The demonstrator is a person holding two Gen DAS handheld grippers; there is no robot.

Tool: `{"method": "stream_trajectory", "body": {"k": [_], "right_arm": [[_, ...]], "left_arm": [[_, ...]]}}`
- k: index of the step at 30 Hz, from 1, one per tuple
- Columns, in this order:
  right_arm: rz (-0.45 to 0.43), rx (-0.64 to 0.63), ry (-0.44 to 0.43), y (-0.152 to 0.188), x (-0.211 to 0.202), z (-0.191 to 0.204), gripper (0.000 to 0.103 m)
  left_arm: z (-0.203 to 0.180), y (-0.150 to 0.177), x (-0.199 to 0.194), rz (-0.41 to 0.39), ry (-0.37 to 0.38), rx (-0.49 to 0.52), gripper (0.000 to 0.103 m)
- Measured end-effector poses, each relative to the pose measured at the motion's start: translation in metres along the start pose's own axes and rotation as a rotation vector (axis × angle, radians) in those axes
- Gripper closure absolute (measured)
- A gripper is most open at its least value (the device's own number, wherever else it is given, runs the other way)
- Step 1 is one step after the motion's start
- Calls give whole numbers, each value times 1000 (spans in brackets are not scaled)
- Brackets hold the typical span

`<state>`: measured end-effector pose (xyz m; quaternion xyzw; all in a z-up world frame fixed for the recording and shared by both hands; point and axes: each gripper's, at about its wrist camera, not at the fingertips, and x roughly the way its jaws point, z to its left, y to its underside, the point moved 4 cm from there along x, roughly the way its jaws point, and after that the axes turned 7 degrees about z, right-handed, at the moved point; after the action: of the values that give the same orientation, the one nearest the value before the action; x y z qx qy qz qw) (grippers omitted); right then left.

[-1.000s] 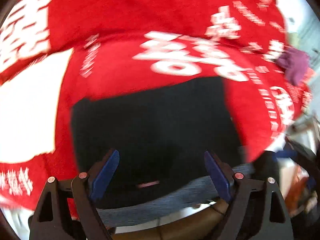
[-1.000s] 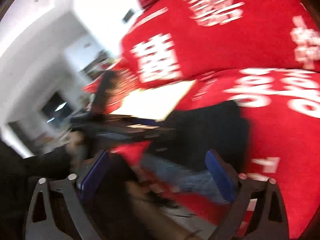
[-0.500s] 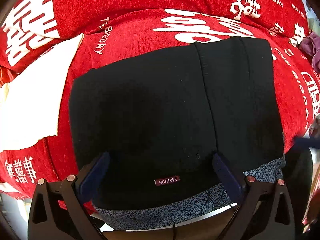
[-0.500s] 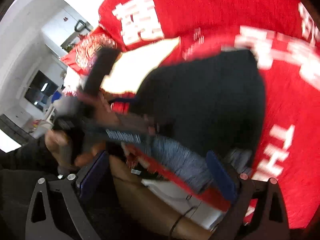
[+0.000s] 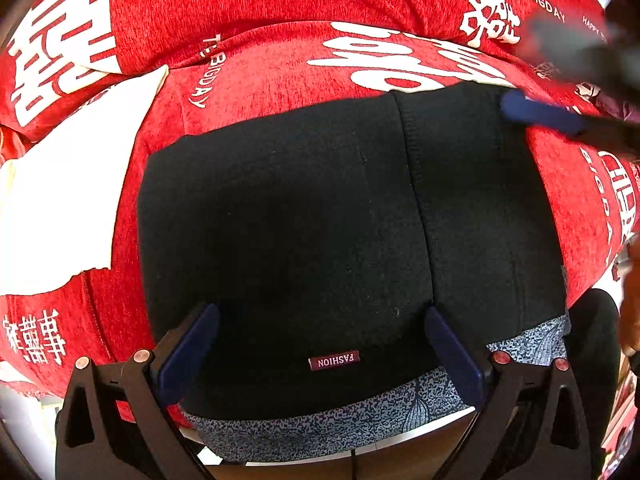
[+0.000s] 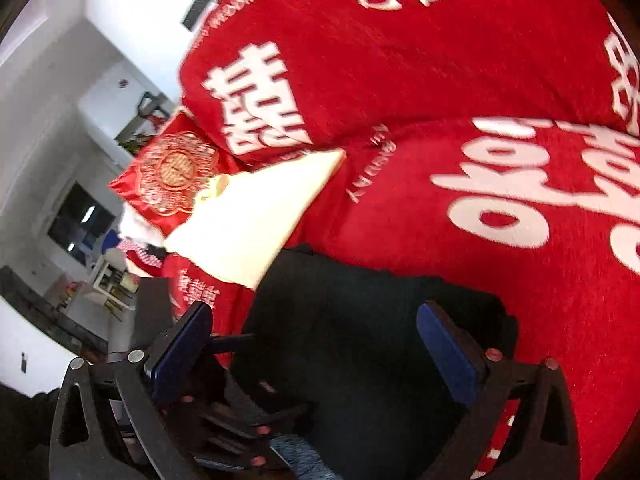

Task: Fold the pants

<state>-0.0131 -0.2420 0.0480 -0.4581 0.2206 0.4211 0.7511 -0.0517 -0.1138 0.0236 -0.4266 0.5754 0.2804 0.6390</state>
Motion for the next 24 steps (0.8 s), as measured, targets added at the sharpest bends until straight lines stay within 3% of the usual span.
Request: {"method": "stream_trajectory", "body": {"k": [2,5,11,15,19,24], "right_arm": [[53,51,66,0,16,-20,1],[42,115,42,5,24,-38,1],[72,89,88,4,27,-34,1],[-9,47,61,-13,6,-7,0],[86,41,173,-14,37,-22,1],[105,18,199,-9,48,-29,1]], "left_arm": [[0,0,0,-4,4,0,1],[1,0,0,-9,11,-2,1],[1,0,1,-10,10,-1,1],[2,0,1,-6,12,-5,1],[1,-1,1,-8,14,-6,1],[4,-1,1,-1,20,1,1]]}}
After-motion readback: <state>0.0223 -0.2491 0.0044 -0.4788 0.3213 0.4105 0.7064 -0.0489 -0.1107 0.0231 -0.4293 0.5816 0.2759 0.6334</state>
